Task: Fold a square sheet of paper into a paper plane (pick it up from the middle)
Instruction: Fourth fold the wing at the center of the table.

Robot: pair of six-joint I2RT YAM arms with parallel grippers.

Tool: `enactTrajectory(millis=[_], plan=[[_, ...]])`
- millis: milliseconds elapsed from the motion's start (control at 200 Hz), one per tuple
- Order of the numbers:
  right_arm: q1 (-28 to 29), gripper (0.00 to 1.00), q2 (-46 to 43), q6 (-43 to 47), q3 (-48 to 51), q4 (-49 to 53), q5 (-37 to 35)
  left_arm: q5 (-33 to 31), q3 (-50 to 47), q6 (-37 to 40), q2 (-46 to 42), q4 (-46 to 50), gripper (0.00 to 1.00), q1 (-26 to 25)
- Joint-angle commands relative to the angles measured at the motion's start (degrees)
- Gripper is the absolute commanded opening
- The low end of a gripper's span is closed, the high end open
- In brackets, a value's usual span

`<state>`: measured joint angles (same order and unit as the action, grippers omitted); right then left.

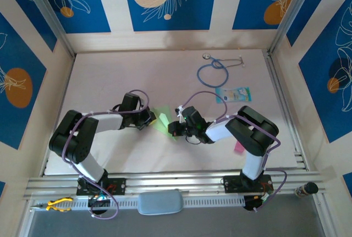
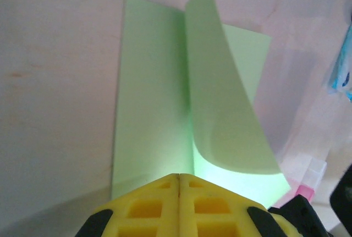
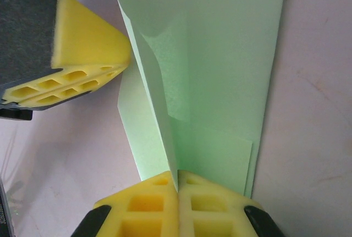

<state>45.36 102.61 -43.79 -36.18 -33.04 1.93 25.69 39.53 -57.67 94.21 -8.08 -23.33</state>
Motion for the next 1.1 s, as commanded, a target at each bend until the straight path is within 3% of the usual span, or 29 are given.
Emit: enactTrajectory(millis=[0, 200, 1096], plan=[[0.3, 0.02, 0.5, 0.5, 0.4, 0.4, -0.5, 3.4, 2.2, 2.4, 1.7, 1.6, 0.01, -0.5], [0.2, 0.02, 0.0, 0.0, 0.6, 0.5, -0.7, 1.3, 3.1, 3.2, 4.0, 6.1, 0.0, -0.8], [1.6, 0.02, -1.3, -8.1, 4.1, -2.1, -4.0, -5.0, -2.7, -1.5, 1.1, 4.4, 0.0, -0.9]])
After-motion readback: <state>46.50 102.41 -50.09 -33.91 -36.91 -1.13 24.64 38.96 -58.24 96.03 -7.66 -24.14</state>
